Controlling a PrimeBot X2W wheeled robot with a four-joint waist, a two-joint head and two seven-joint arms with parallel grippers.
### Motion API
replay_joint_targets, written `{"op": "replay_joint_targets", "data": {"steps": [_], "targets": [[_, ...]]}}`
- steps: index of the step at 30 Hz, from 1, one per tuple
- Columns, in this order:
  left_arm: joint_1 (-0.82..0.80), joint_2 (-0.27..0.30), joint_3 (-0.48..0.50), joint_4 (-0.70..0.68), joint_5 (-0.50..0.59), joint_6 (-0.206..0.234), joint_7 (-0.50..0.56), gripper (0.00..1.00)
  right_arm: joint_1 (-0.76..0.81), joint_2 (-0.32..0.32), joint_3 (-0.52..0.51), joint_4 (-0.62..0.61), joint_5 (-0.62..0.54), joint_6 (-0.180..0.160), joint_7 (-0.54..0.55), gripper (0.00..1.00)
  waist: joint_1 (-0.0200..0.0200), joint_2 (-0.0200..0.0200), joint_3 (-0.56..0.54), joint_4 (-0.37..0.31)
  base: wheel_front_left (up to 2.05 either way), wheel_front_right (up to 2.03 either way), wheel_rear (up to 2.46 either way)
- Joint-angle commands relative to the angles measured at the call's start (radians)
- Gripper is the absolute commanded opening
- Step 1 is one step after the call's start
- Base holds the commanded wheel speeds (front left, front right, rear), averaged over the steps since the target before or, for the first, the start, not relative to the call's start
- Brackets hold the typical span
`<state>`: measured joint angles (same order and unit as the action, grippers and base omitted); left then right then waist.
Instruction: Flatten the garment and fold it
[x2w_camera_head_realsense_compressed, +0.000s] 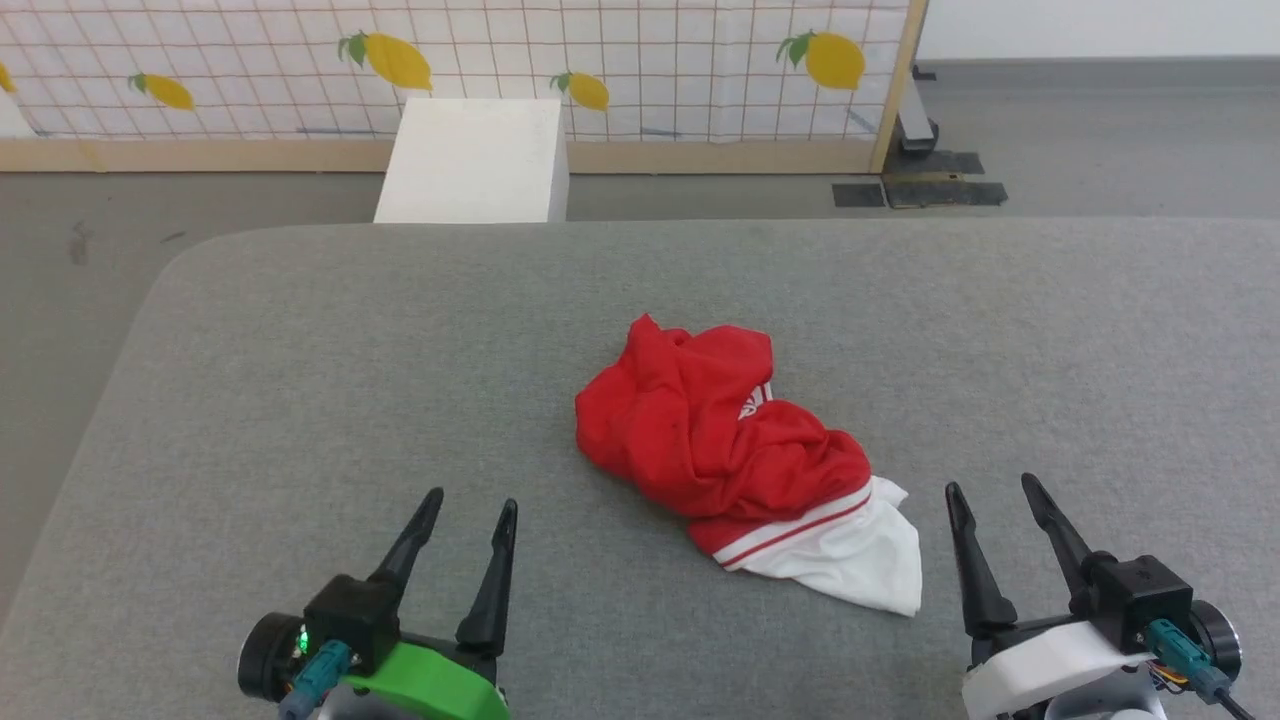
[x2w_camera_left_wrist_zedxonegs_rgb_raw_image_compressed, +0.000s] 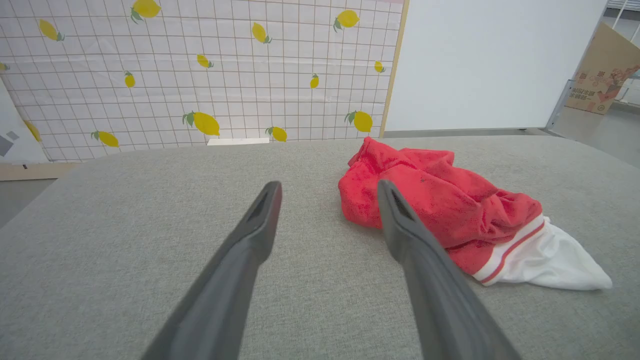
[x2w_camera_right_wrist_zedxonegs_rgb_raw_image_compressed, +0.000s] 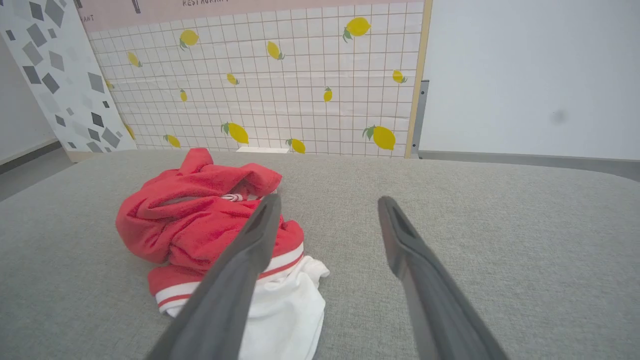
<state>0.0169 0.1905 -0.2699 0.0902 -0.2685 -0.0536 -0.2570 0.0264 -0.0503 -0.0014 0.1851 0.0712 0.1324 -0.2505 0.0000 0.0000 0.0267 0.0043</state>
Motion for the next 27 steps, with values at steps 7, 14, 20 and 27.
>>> {"op": "replay_joint_targets", "data": {"steps": [7,14,20,27], "targets": [[-0.149,0.004,-0.065,0.089,0.004,-0.05,0.114,1.0,-0.02,0.0,0.007,-0.011,0.005,-0.002,0.001,1.0,0.0,0.0,0.086,-0.061,0.0,0.0,0.0],[-0.388,0.041,-0.134,0.134,-0.054,-0.073,0.385,1.0,-0.065,0.0,0.013,-0.013,0.017,-0.002,-0.003,1.0,0.0,0.0,0.192,-0.138,0.0,0.0,0.0],[-0.627,0.121,-0.213,0.176,-0.186,-0.077,0.614,1.0,-0.104,0.0,0.026,0.005,0.043,-0.002,-0.009,1.0,0.0,0.0,0.269,-0.203,0.0,0.0,0.0],[-0.825,0.222,-0.303,0.297,-0.389,-0.077,0.875,1.0,-0.147,0.0,0.061,0.015,0.087,-0.002,-0.011,1.0,0.0,0.0,0.322,-0.273,0.0,0.0,0.0]]}}
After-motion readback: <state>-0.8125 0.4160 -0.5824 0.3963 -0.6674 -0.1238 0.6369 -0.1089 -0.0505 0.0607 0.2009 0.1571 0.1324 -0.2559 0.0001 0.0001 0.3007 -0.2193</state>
